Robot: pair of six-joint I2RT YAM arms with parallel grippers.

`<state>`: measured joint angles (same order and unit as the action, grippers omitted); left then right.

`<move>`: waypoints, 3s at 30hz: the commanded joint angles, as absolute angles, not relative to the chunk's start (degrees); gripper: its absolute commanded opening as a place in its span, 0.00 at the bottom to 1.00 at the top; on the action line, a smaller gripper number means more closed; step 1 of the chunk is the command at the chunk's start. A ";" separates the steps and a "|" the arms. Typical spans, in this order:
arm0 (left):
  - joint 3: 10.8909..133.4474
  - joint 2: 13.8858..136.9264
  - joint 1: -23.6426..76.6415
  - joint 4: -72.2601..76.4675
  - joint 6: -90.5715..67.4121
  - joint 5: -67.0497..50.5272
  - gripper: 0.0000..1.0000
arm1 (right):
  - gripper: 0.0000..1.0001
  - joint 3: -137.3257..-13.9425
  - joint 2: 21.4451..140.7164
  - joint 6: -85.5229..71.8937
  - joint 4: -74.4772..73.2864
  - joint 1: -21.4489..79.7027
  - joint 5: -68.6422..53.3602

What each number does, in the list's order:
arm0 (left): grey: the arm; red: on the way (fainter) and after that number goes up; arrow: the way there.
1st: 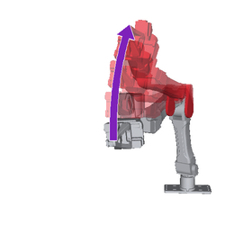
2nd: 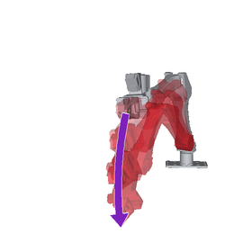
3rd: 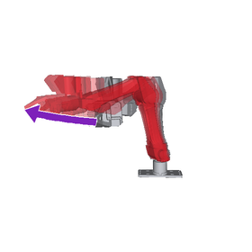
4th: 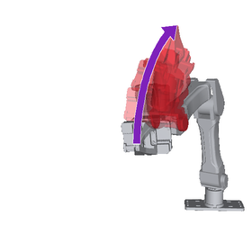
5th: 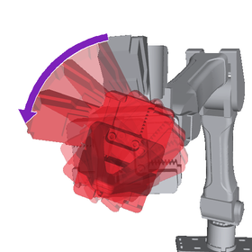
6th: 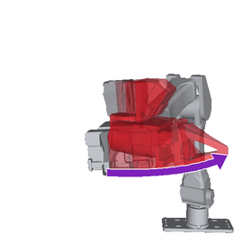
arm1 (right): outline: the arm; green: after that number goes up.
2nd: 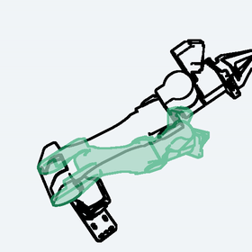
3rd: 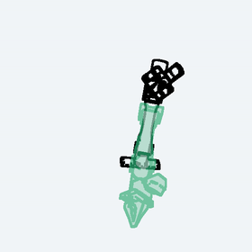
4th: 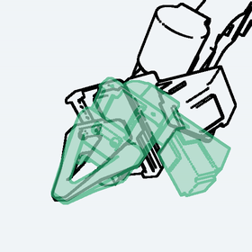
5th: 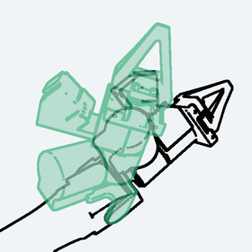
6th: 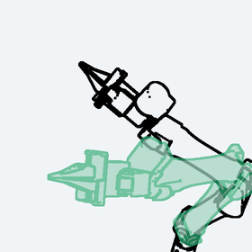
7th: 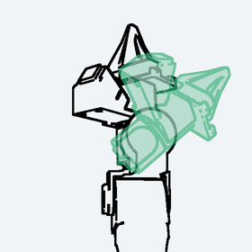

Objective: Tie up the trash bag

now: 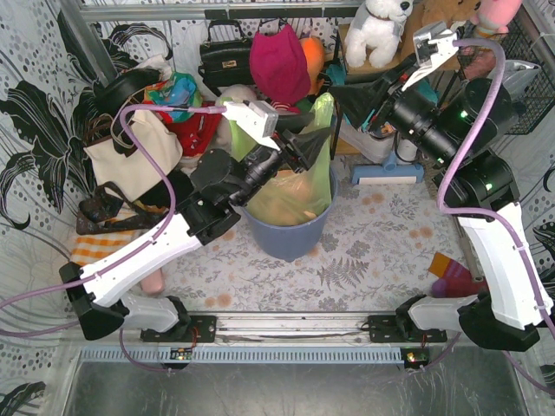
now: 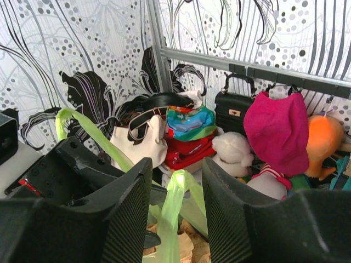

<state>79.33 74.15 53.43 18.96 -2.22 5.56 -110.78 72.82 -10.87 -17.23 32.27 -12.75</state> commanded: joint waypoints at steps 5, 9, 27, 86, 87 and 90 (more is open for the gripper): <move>82.13 77.27 53.33 23.35 -2.64 7.41 0.55 | 0.42 -109.11 72.26 -9.95 -17.88 32.30 -11.43; 82.94 78.12 52.41 24.92 -3.27 5.31 0.53 | 0.41 -108.30 71.92 -10.75 -17.24 32.26 -11.66; 82.72 74.46 50.80 30.80 2.19 -7.77 0.56 | 0.43 -103.84 68.05 -12.37 -12.78 32.26 -7.42; 94.76 85.09 38.04 24.51 -20.31 -37.00 0.61 | 0.53 -99.23 62.64 -12.70 -9.72 32.26 -6.59; 94.32 84.51 38.04 25.27 -20.30 -36.92 0.61 | 0.53 -99.31 62.78 -12.46 -9.87 32.26 -6.59; 93.63 83.00 38.14 26.39 -19.94 -37.35 0.61 | 0.54 -99.89 63.61 -11.55 -10.43 32.28 -6.69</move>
<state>93.14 86.52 37.80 22.70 -21.98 -38.20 -99.29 63.42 -12.56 -12.19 32.27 -6.37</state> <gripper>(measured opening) 0.615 0.532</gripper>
